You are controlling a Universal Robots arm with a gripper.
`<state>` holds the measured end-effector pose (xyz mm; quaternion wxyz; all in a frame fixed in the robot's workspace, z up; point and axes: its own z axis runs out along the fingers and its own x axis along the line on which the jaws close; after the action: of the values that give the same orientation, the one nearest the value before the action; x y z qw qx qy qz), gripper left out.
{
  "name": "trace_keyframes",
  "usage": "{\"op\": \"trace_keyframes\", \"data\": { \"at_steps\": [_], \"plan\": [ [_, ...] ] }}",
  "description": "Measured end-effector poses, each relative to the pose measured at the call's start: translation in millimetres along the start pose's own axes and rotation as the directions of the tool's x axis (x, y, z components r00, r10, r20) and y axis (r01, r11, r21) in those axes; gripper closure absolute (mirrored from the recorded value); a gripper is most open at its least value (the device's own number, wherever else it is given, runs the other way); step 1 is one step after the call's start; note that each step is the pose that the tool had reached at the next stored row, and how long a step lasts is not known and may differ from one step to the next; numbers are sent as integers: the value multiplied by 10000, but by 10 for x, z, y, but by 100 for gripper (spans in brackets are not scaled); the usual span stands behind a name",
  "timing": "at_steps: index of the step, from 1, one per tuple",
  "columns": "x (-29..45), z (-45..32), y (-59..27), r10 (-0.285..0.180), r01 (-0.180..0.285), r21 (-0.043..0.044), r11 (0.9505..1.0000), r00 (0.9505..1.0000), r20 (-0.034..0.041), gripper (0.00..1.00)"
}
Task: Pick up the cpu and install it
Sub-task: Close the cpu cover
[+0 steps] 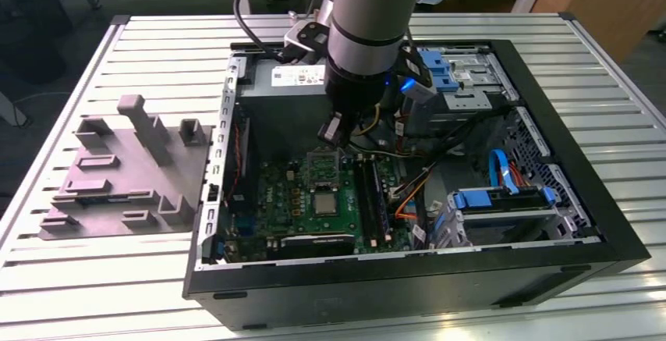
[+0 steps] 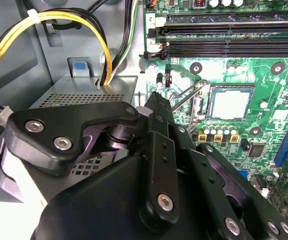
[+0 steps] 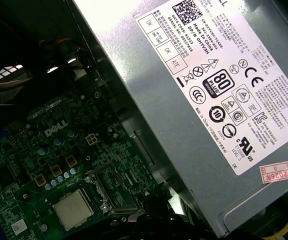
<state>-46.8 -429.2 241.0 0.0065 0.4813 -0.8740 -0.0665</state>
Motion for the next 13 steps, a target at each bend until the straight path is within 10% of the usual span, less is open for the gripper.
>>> {"op": "trace_keyframes", "data": {
  "at_steps": [10,13],
  "plan": [
    [0,-5,0,-72,72,-32,10000,10000,-8,89],
    [1,-6,-1,-96,96,29,9999,9999,-115,89]
  ]
}}
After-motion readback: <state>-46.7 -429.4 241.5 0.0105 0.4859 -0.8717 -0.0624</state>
